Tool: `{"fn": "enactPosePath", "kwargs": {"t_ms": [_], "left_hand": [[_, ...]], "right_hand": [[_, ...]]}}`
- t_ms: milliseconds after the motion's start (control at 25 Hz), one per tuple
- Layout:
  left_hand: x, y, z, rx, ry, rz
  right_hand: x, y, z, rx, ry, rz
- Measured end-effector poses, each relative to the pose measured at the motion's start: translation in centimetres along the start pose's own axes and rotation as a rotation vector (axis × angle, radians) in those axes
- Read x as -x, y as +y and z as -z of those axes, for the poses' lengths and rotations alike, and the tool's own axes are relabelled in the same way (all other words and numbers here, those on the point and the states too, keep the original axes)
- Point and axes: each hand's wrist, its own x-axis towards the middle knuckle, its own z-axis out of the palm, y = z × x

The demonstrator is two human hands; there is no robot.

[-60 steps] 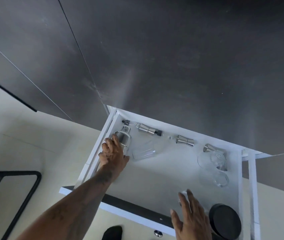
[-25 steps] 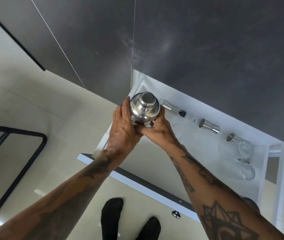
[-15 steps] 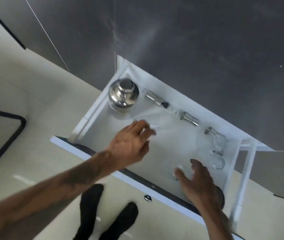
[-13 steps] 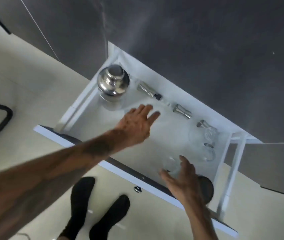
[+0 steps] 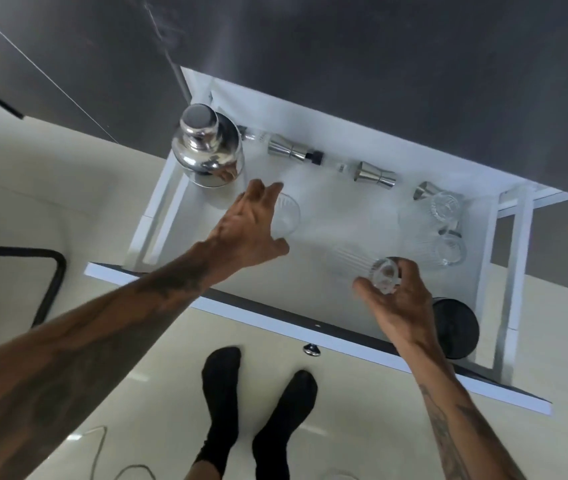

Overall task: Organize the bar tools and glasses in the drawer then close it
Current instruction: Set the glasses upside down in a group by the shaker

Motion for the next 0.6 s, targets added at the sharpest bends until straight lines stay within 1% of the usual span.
{"fn": "enactPosePath", "kwargs": {"t_ms": [40,120,320,360,440,520,600], "left_hand": [[1.4,-0.7,0.3,0.025,0.002,0.003],[3.7,-2.0,0.8,0.022,-0.011,0.010],[5.9,-4.8,2.6,-0.081,-0.094,0.137],[5.9,-5.0,3.1,-0.156,-0.115,0.139],[5.3,-4.8,3.6,-0.430,-0.177,0.122],[4.1,-3.7,3.2,-0.691,-0.264,0.141],[2.7,-2.2,1.9,-0.852,-0.377,0.159]], "right_hand": [[0.0,-0.6,-0.1,-0.035,0.005,0.003],[-0.3,-1.9,-1.0,-0.010,-0.040,0.074],[-0.1,-5.1,-6.2,0.226,-0.267,0.383],[0.1,-5.5,-7.1,0.259,-0.290,0.415],[0.5,-5.9,-8.5,0.302,-0.288,0.444],[0.7,-6.1,-8.9,0.316,-0.256,0.451],[0.8,-6.1,-9.0,0.335,-0.247,0.469]]}}
